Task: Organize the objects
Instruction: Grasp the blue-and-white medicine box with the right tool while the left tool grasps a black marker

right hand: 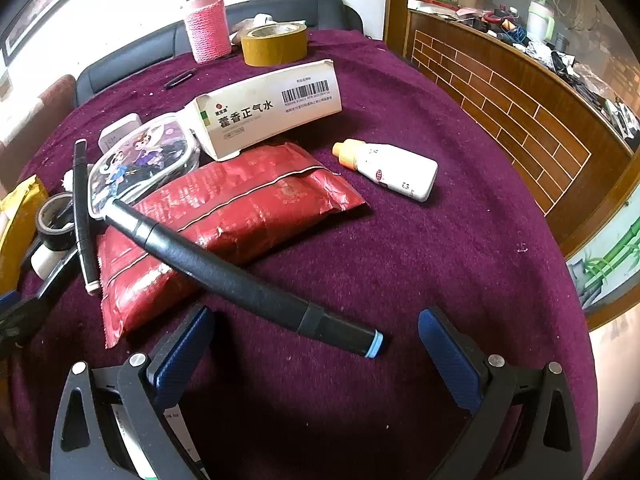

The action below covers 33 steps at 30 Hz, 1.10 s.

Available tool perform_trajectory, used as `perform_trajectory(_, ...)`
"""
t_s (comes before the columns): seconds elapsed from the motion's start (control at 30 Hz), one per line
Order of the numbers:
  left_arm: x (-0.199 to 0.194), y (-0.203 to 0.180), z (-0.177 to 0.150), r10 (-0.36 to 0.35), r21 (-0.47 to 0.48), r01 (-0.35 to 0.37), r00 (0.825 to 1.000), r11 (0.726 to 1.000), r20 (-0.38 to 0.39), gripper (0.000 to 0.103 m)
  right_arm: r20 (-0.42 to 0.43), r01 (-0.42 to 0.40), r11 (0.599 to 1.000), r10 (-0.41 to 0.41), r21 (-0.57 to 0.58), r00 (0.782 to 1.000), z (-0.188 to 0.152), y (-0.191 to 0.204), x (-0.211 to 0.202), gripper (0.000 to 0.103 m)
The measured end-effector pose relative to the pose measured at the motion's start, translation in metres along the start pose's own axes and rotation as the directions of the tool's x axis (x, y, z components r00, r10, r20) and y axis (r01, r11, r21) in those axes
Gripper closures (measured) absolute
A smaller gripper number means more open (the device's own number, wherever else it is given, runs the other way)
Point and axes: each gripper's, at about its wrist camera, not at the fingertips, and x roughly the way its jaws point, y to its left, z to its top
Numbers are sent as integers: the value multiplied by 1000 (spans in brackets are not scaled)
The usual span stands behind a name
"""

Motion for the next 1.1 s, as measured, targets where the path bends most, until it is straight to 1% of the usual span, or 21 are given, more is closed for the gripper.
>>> perform_trajectory(0.07, -26, 6, -5, -13, 59, 9, 999, 998, 51, 0, 16, -5, 1000, 5, 6, 1000, -3, -2, -5, 0)
perform_trajectory(0.1, -36, 9, -6, -13, 83, 7, 997, 997, 70, 0, 42, -7, 1000, 6, 12, 999, -3, -2, -10, 0)
perform_trajectory(0.2, -51, 13, -10, -13, 150, -1, 996, 989, 88, 0, 168, -38, 998, 30, 44, 985, -7, -8, -34, 0)
perform_trajectory(0.23, -49, 13, -10, -11, 166, -3, 997, 986, 80, 0, 205, -53, 997, 41, 55, 978, -9, -10, -41, 0)
perform_trajectory(0.33, -31, 5, -13, 10, 195, -14, 1000, 981, 19, 0, 240, -77, 993, 52, 94, 969, -7, -18, -47, 0)
perform_trajectory(0.4, -14, -3, -12, -21, 209, 27, 999, 978, -31, 2, 242, -97, 987, 63, 131, 968, -5, -25, -46, 0)
perform_trajectory(0.47, 4, -10, -10, -17, 228, 32, 998, 973, -65, 15, 245, -109, 983, 70, 147, 967, -2, -26, -46, 0)
perform_trajectory(0.5, 12, -15, -9, -8, 242, 28, 997, 970, -83, 20, 250, -114, 983, 75, 143, 965, -2, -25, -46, 0)
perform_trajectory(0.53, 22, -21, -8, 0, 256, 25, 995, 966, -99, 28, 255, -118, 984, 81, 136, 964, -4, -23, -46, 0)
perform_trajectory(0.57, 31, -25, -8, 12, 269, 20, 993, 963, -116, 41, 257, -126, 984, 90, 126, 962, -5, -24, -46, 0)
perform_trajectory(0.6, 38, -27, -8, 32, 278, 7, 990, 960, -136, 44, 257, -131, 984, 96, 121, 962, -4, -22, -47, 0)
perform_trajectory(0.63, 37, -28, -7, 34, 275, 0, 992, 961, -121, 59, 258, -134, 984, 100, 119, 961, -6, -23, -47, 0)
perform_trajectory(0.67, 33, -28, -6, 36, 266, -1, 991, 964, -125, 77, 258, -140, 983, 106, 116, 960, -7, -24, -47, 0)
perform_trajectory(0.7, 30, -29, -6, 37, 262, -2, 991, 965, -132, 84, 257, -144, 983, 110, 117, 960, -7, -25, -47, 0)
perform_trajectory(0.73, 26, -29, -8, 20, 253, 18, 989, 967, -146, 87, 258, -148, 982, 113, 120, 960, -8, -26, -47, 0)
perform_trajectory(0.77, 20, -29, -11, 5, 240, 32, 988, 970, -154, 88, 260, -152, 981, 116, 123, 959, -9, -28, -47, 0)
perform_trajectory(0.87, 9, -28, -20, -2, 233, 39, 987, 972, -158, 88, 254, -161, 979, 126, 122, 959, -9, -29, -46, 0)
perform_trajectory(0.93, 11, -27, -18, -3, 224, 36, 989, 974, -149, 87, 249, -164, 979, 131, 117, 960, -8, -29, -45, 0)
perform_trajectory(1.0, 17, -28, -14, -8, 219, 39, 990, 975, -142, 78, 246, -164, 980, 133, 111, 960, -9, -28, -45, 0)
perform_trajectory(1.07, 28, -38, -8, -9, 243, 41, 991, 969, -134, 60, 244, -166, 980, 135, 114, 960, -9, -29, -45, 0)
perform_trajectory(1.1, 33, -41, -8, 1, 263, 33, 992, 964, -127, 56, 244, -166, 979, 134, 116, 960, -9, -29, -45, 0)
